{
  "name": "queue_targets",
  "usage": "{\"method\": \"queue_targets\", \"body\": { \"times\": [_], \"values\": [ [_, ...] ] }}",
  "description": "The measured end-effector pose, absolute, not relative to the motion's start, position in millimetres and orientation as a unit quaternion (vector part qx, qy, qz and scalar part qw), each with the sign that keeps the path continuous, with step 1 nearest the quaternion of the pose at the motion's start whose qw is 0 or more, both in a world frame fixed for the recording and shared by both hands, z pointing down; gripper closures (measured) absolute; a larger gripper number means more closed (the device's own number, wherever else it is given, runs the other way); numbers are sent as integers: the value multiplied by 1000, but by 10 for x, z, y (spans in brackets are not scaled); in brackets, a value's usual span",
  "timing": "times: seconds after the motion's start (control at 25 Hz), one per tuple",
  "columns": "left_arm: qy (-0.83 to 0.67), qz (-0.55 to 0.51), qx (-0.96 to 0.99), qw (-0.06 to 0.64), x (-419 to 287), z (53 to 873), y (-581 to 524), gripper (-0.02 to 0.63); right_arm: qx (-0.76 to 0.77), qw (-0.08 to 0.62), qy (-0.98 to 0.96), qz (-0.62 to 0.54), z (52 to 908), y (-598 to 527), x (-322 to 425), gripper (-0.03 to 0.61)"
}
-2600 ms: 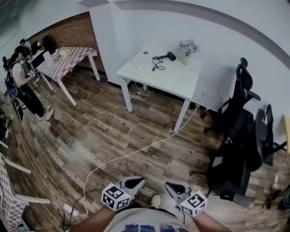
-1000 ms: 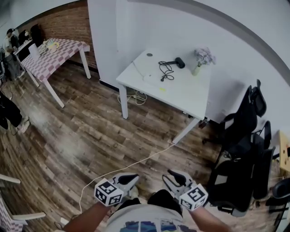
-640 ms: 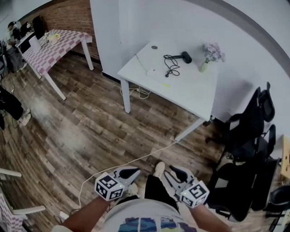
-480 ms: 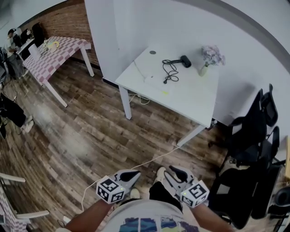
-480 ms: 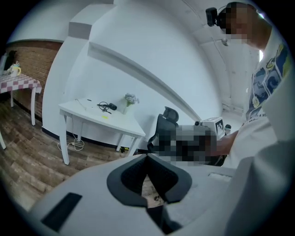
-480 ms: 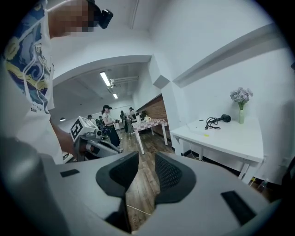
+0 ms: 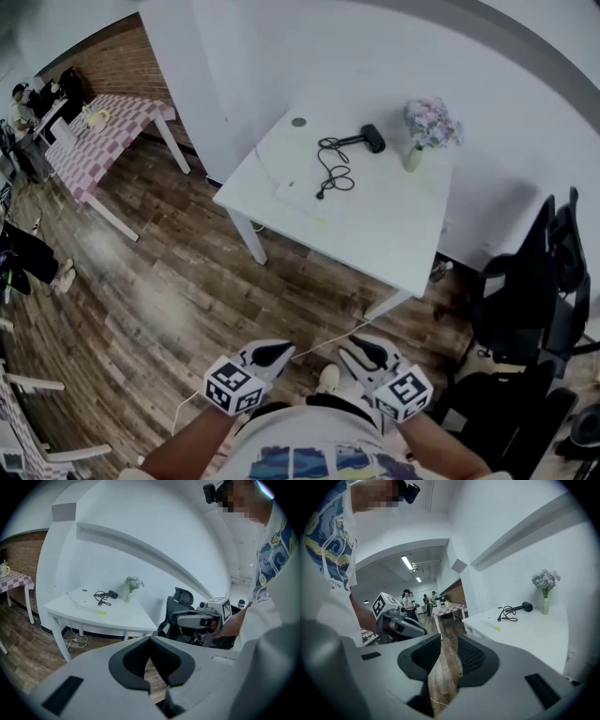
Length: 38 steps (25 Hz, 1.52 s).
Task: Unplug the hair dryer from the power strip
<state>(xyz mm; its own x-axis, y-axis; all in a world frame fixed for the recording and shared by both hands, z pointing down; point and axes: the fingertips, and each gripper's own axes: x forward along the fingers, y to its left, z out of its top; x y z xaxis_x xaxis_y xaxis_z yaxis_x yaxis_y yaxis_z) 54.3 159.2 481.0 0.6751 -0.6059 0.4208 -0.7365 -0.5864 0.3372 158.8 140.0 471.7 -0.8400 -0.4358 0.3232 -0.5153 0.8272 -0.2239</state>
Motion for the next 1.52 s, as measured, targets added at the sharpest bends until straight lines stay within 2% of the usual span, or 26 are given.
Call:
{"method": "queue_targets", "body": {
  "times": [0.28, 0.6, 1.52],
  "values": [
    [-394, 140, 877, 235, 829, 4829, 846, 611, 249, 102, -952, 143, 4792, 772, 1904, 482],
    [-391, 155, 880, 220, 773, 4891, 109, 611, 268, 110, -946, 146, 4852, 254, 1912, 486],
    [-270, 250, 912, 183, -157, 5741, -2456, 612, 354, 163, -903, 179, 5444, -2150, 650, 486]
  ]
}}
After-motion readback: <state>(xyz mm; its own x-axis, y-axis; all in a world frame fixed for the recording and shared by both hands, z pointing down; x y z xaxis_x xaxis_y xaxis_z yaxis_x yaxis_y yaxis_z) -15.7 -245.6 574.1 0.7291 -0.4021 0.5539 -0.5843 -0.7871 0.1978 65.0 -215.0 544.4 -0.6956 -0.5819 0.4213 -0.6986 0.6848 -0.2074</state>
